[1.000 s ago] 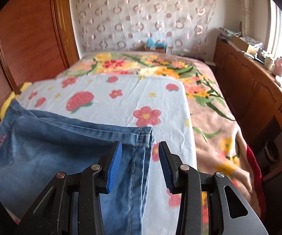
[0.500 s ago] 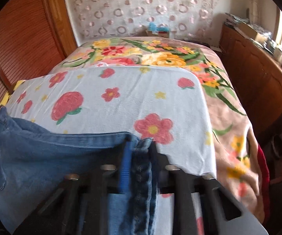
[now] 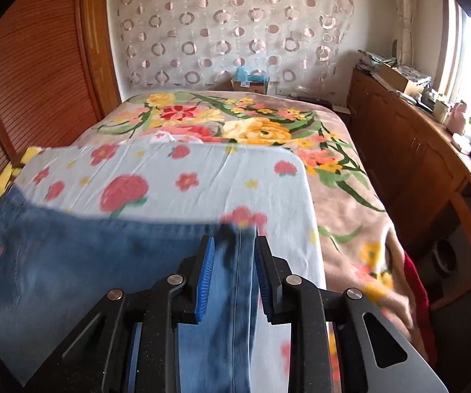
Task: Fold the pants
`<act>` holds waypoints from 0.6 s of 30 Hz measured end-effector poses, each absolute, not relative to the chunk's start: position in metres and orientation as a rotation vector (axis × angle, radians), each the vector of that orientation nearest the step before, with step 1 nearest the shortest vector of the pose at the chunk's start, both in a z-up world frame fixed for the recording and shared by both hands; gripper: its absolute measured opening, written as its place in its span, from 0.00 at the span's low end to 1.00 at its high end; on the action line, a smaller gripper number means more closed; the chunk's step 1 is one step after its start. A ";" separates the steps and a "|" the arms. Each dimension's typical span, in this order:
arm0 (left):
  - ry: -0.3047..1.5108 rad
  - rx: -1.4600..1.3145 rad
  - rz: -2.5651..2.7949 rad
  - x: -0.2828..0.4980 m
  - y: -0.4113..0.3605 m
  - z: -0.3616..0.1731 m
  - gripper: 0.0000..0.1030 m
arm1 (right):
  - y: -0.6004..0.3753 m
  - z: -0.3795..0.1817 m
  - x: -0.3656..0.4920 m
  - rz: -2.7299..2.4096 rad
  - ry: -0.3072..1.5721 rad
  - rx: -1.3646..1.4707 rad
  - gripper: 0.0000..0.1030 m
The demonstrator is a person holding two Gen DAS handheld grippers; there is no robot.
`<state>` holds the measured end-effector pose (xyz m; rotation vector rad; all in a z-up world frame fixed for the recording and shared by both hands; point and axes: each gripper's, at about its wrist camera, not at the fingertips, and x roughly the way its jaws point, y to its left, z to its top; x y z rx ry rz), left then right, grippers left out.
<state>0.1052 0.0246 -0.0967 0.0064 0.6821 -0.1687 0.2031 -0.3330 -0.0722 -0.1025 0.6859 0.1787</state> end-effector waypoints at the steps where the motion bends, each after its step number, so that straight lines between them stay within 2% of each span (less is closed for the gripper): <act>1: 0.681 0.005 -0.171 0.105 0.024 -0.097 0.79 | -0.335 -0.075 0.190 0.191 0.685 -0.102 0.27; 7: 0.678 -0.002 -0.184 0.104 0.015 -0.097 0.79 | -0.364 -0.085 0.129 0.183 0.707 -0.075 0.40; 18: 0.674 0.006 -0.207 0.103 0.000 -0.091 0.79 | -0.382 -0.097 0.087 0.180 0.754 0.058 0.41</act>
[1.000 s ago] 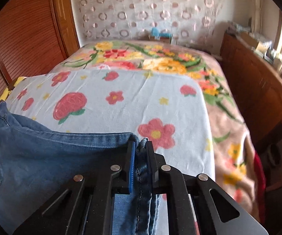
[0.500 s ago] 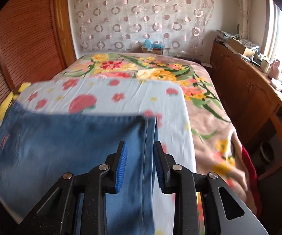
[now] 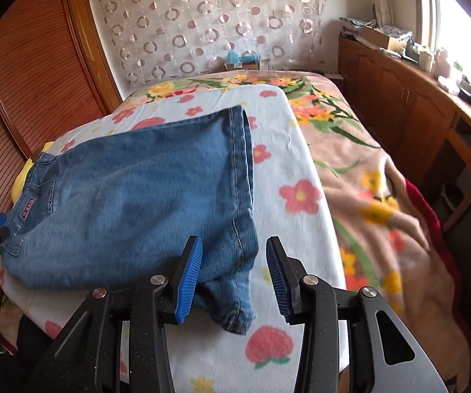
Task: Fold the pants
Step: 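Grasp the leg hem with the right gripper, then lift the leg hem with the right gripper toward the waistband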
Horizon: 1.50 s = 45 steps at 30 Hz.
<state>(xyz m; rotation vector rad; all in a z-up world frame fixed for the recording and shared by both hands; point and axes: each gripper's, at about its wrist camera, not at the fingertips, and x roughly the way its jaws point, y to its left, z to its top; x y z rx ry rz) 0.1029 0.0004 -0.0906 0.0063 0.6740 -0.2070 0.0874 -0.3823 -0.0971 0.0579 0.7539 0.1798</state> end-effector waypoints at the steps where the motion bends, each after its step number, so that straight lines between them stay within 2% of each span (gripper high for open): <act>1: 0.674 0.009 -0.209 0.103 -0.001 -0.090 0.79 | -0.384 -0.097 0.087 0.181 0.755 0.067 0.41; 9: 0.675 0.022 -0.242 0.101 -0.018 -0.087 0.79 | -0.383 -0.105 0.086 0.196 0.755 0.117 0.41; 11: 0.673 0.027 -0.252 0.100 -0.023 -0.086 0.79 | -0.378 -0.106 0.086 0.220 0.756 0.101 0.17; 14: 0.673 0.023 -0.265 0.100 -0.028 -0.085 0.79 | -0.370 -0.101 0.082 0.235 0.736 0.070 0.09; 36: 0.608 0.015 -0.212 0.084 -0.008 -0.052 0.80 | -0.260 0.005 0.052 0.581 0.466 -0.071 0.06; 45: 0.604 -0.016 -0.169 0.080 0.014 -0.052 0.79 | -0.235 0.014 0.062 0.691 0.434 -0.113 0.06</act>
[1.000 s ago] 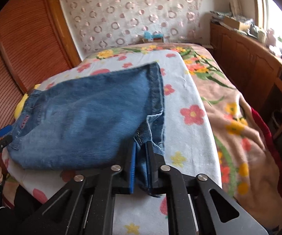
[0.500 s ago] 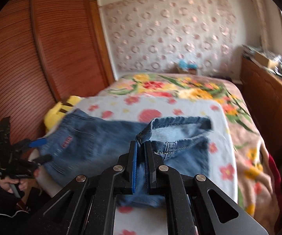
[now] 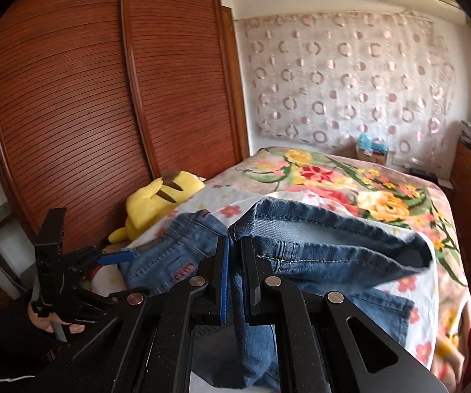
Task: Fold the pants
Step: 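Lift the leg hem with the right gripper toward the waistband, then lay the leg hem over the jeans and open the right gripper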
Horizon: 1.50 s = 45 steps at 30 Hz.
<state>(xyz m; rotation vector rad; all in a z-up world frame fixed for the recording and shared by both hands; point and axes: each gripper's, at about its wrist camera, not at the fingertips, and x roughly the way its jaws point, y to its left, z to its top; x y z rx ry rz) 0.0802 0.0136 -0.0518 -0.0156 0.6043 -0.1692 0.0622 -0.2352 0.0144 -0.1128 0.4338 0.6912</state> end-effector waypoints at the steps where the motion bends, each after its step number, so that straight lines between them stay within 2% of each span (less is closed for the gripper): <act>1: 0.606 -0.017 -0.167 0.080 0.015 -0.053 0.80 | -0.237 0.011 0.065 0.694 0.439 -0.113 0.06; 6: 0.617 -0.027 -0.164 0.080 0.018 -0.057 0.80 | -0.241 0.000 0.079 0.710 0.483 -0.098 0.07; 7: 0.619 -0.029 -0.166 0.081 0.018 -0.058 0.80 | -0.240 0.002 0.083 0.707 0.493 -0.096 0.11; 8: 0.622 -0.030 -0.167 0.082 0.017 -0.059 0.80 | -0.239 0.004 0.086 0.703 0.507 -0.102 0.22; 9: 0.624 -0.031 -0.170 0.082 0.017 -0.060 0.80 | -0.240 0.001 0.090 0.707 0.521 -0.106 0.28; 19: 0.634 -0.021 -0.220 0.090 -0.002 -0.060 0.80 | -0.271 -0.002 0.098 0.580 0.553 -0.075 0.30; 30: 0.614 0.018 -0.313 0.090 -0.042 -0.047 0.79 | -0.327 -0.044 0.084 0.393 0.640 -0.022 0.33; 42: 0.570 0.051 -0.455 0.082 -0.088 -0.018 0.80 | -0.350 -0.044 0.057 0.279 0.657 0.021 0.33; 43: 0.570 0.059 -0.474 0.081 -0.095 -0.017 0.79 | -0.352 -0.043 0.055 0.273 0.655 0.022 0.33; 45: 0.573 0.077 -0.505 0.080 -0.106 -0.018 0.70 | -0.351 -0.042 0.050 0.266 0.651 0.030 0.33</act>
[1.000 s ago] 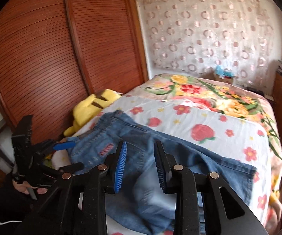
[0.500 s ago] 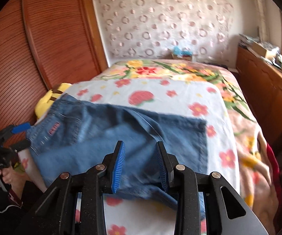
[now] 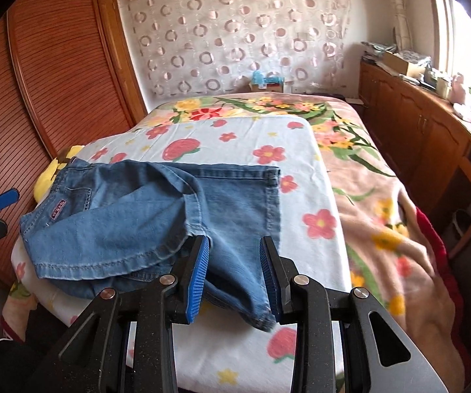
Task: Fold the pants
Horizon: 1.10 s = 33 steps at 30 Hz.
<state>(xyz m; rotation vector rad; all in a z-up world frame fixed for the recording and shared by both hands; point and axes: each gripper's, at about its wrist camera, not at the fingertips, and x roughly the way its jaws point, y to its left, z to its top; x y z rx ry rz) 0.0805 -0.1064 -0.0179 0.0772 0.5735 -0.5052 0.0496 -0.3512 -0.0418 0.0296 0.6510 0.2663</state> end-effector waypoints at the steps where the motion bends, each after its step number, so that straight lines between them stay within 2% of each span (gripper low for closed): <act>1: 0.577 0.086 -0.518 0.080 -0.111 -0.018 0.67 | -0.351 -0.042 0.047 0.263 0.649 0.034 0.33; 3: 0.588 0.109 -0.551 0.077 -0.121 -0.022 0.54 | -0.350 -0.045 0.045 0.257 0.653 0.045 0.33; 6: 0.599 0.132 -0.605 0.072 -0.132 -0.028 0.41 | -0.349 -0.050 0.046 0.252 0.661 0.061 0.33; 14: 0.705 0.186 -0.591 0.079 -0.143 -0.059 0.41 | -0.339 -0.055 0.053 0.261 0.684 0.077 0.33; 16: 0.736 0.181 -0.580 0.082 -0.139 -0.067 0.45 | -0.341 -0.056 0.057 0.266 0.686 0.079 0.33; 17: 0.745 0.177 -0.585 0.082 -0.138 -0.071 0.52 | -0.340 -0.056 0.058 0.268 0.686 0.080 0.33; 18: 0.754 0.176 -0.588 0.083 -0.137 -0.074 0.53 | -0.340 -0.056 0.058 0.269 0.687 0.080 0.33; 25: 0.782 0.193 -0.564 0.087 -0.134 -0.092 0.53 | -0.344 -0.061 0.065 0.280 0.695 0.079 0.33; 26: 0.776 0.187 -0.565 0.087 -0.134 -0.091 0.48 | -0.342 -0.062 0.066 0.281 0.696 0.077 0.33; 27: 0.769 0.182 -0.561 0.087 -0.133 -0.090 0.39 | -0.342 -0.062 0.068 0.286 0.697 0.077 0.33; 28: 0.763 0.178 -0.555 0.087 -0.131 -0.088 0.35 | -0.341 -0.062 0.070 0.293 0.701 0.079 0.33; 29: 0.756 0.168 -0.551 0.087 -0.128 -0.086 0.23 | -0.339 -0.063 0.072 0.304 0.706 0.081 0.33; 30: 0.755 0.160 -0.552 0.089 -0.126 -0.086 0.19 | -0.338 -0.064 0.076 0.316 0.711 0.082 0.33; 33: 0.743 0.131 -0.536 0.091 -0.120 -0.083 0.16 | -0.336 -0.065 0.086 0.355 0.710 0.106 0.33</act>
